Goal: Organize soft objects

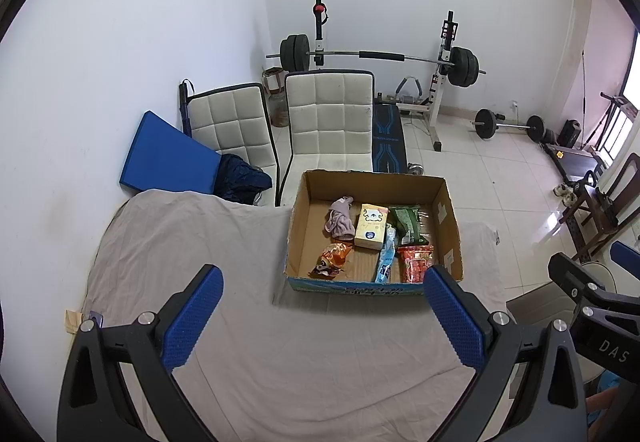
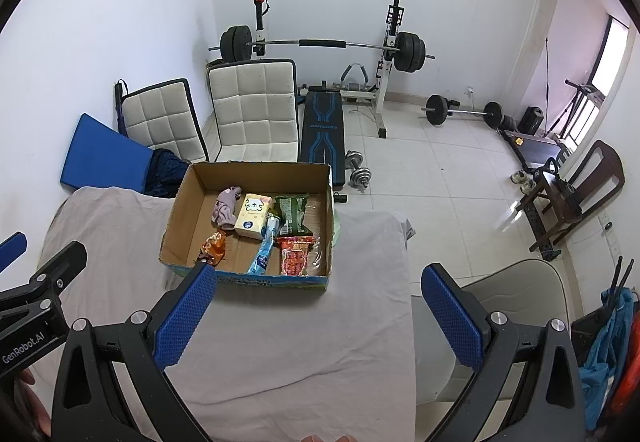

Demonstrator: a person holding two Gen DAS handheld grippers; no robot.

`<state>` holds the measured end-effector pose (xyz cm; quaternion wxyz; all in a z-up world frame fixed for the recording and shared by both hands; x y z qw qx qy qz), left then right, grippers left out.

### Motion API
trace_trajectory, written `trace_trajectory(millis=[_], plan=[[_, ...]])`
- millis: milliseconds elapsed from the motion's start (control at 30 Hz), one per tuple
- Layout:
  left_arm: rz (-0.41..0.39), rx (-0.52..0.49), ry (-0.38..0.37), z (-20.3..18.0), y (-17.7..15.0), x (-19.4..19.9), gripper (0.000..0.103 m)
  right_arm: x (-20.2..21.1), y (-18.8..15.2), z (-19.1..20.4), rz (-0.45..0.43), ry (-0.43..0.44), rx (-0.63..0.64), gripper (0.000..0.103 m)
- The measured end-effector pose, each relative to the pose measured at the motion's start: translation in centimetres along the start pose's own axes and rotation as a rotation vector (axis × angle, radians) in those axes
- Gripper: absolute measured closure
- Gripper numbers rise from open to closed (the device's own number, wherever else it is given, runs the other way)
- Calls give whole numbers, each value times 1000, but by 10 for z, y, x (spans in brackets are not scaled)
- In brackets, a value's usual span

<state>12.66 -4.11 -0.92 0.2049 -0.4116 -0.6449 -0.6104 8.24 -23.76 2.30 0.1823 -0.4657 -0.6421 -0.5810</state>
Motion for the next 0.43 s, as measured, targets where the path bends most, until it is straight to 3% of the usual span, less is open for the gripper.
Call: trace_trajectory(millis=[433], plan=[[2,-4,-10,0,4,2,0,1,0,-1,-4,-9,-5,0]])
Point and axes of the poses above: each gripper's, at about its wrist camera, not at the fingertips, and x roughly against the way its jaws point, z to its left, y to its top, the point moved 1 cm from there along -x, roughly the way its jaws point, and after that the axes turned 15 degrees about -y, right-handed, at the moved point
